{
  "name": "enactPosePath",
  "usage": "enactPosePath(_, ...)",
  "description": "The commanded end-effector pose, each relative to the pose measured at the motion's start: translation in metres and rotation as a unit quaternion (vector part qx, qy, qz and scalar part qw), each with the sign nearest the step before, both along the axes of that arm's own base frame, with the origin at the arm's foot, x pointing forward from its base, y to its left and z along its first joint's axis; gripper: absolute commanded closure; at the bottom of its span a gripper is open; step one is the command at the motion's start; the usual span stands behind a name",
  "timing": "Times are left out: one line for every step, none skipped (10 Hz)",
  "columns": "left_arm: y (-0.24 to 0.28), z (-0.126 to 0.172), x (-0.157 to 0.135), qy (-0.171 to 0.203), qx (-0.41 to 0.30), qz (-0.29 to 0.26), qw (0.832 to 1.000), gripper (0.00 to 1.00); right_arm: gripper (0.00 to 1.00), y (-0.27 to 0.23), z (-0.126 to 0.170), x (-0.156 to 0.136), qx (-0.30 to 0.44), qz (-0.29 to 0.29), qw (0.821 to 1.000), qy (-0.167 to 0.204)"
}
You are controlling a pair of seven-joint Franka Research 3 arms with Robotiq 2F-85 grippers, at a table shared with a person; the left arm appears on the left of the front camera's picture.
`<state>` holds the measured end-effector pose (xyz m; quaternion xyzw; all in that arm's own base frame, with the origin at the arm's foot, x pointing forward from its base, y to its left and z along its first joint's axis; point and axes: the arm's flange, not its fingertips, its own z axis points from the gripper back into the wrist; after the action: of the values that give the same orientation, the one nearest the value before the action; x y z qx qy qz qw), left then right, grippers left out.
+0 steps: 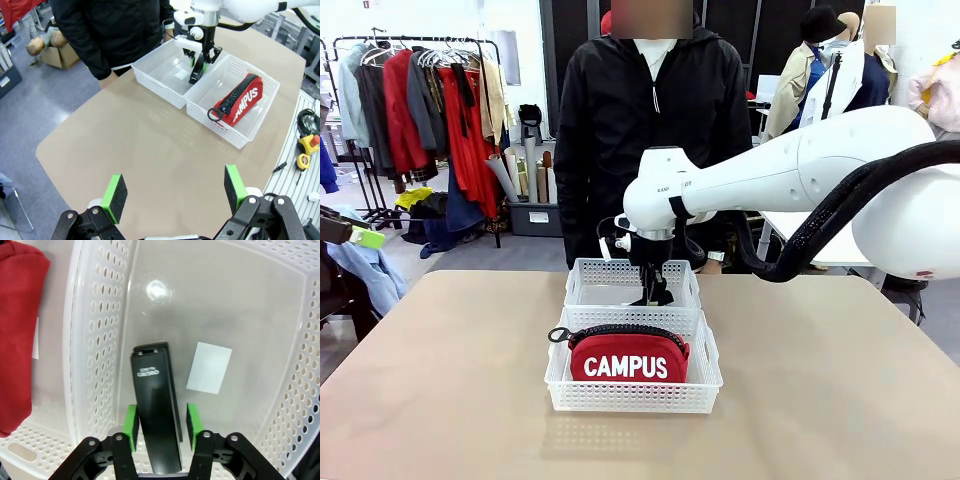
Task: Distribute items into two baskets.
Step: Place the picked Stapler into the Organizing basket as instructed by the person.
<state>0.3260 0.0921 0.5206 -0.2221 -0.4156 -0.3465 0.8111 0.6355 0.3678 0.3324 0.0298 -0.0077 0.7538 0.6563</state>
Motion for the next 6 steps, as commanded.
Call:
enactPosePath(0.0, -0.001, 0.002, -0.009, -0.005, -0.006, 1.0, 0.0, 0.01, -0.002, 0.008, 0.002, 0.002, -0.008, 1.0, -0.01)
enactPosePath(0.0, -0.001, 0.002, -0.009, -0.005, -0.006, 1.0, 0.0, 0.0, -0.004, 0.012, 0.001, 0.003, -0.007, 1.0, -0.013)
enactPosePath(0.0, -0.001, 0.002, -0.009, -0.005, -0.006, 1.0, 0.0, 0.0, -0.009, 0.022, 0.002, 0.007, -0.013, 1.0, -0.023)
enactPosePath(0.0, -0.001, 0.002, -0.009, -0.005, -0.006, 1.0, 0.0, 0.0, -0.012, 0.03, 0.0, 0.011, -0.015, 0.999, -0.029)
enactPosePath(0.0, -0.001, 0.002, -0.009, -0.005, -0.006, 1.0, 0.0, 0.0, -0.015, 0.036, -0.001, 0.012, -0.017, 0.999, -0.032)
enactPosePath(0.0, -0.001, 0.002, -0.009, -0.005, -0.006, 1.0, 0.0, 0.0, -0.018, 0.042, -0.002, 0.014, -0.018, 0.999, -0.035)
